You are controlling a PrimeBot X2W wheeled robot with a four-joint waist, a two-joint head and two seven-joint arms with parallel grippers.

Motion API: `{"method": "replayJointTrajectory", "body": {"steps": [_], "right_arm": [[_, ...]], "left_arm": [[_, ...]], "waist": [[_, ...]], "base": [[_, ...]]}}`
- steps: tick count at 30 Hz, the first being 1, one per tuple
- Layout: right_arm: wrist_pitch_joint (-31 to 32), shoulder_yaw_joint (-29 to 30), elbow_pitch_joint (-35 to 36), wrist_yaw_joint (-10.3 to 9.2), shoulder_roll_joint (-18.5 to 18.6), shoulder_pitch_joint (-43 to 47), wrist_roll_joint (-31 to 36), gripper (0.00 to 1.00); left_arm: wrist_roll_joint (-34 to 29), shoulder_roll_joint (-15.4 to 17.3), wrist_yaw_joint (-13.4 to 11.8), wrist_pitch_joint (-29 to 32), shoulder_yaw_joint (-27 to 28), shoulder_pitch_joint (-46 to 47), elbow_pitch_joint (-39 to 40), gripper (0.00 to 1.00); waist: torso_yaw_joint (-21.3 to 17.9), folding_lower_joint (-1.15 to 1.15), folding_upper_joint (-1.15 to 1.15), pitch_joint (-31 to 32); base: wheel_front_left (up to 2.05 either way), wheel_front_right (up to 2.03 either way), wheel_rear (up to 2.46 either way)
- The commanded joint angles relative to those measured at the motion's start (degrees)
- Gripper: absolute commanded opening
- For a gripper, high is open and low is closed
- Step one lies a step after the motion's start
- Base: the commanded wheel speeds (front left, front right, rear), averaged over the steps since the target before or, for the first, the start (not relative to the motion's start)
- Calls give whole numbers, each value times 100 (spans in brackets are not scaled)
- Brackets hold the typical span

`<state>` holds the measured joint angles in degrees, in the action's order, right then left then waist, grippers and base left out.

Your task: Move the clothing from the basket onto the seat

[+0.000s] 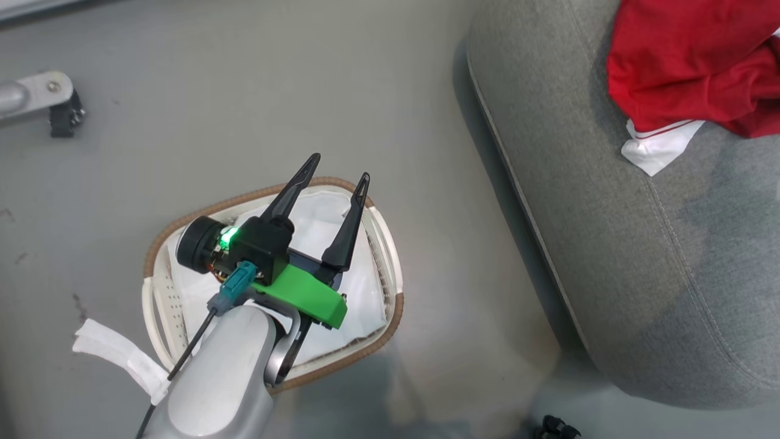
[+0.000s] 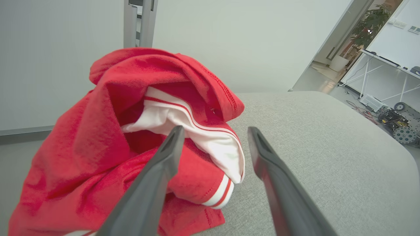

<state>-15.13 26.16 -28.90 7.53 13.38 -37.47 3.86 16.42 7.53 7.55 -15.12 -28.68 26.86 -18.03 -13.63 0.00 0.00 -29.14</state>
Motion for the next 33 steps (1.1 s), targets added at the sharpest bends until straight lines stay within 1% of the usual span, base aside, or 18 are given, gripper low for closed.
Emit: {"method": "replayJointTrajectory", "body": {"steps": [1,9,14,21,27,31,33], "right_arm": [[-2,-53,-7,-8,76,95,-9,100],[-2,-650,-100,-7,237,92,-83,100],[-2,-1086,-210,-8,218,173,-213,100],[-2,-1677,-233,-8,-59,436,-432,100],[-2,-1930,-72,-8,-516,910,-626,100],[-2,-2006,59,-7,-755,1366,-626,100],[-2,-2022,147,-7,-851,1602,-601,100]], "left_arm": [[32,-48,-12,-4,62,-122,11,100],[175,-285,-12,-4,545,-535,-9,100],[188,-386,-12,-4,927,-862,-46,100],[148,-433,-12,-4,1626,-1331,8,100],[113,-457,-12,-4,2264,-1756,91,100],[65,-463,-12,-4,2367,-2004,-8,100],[167,-457,-12,-4,2389,-2095,-49,100]], "waist": [[206,0,0,451],[667,0,0,1254],[1032,0,0,1697],[1413,0,0,2107],[1660,0,0,2362],[1810,0,0,2538],[1860,0,0,2612]], "base": [[0,0,0],[0,0,0],[0,0,0],[0,0,0],[0,0,0],[0,0,0],[0,0,0]]}}
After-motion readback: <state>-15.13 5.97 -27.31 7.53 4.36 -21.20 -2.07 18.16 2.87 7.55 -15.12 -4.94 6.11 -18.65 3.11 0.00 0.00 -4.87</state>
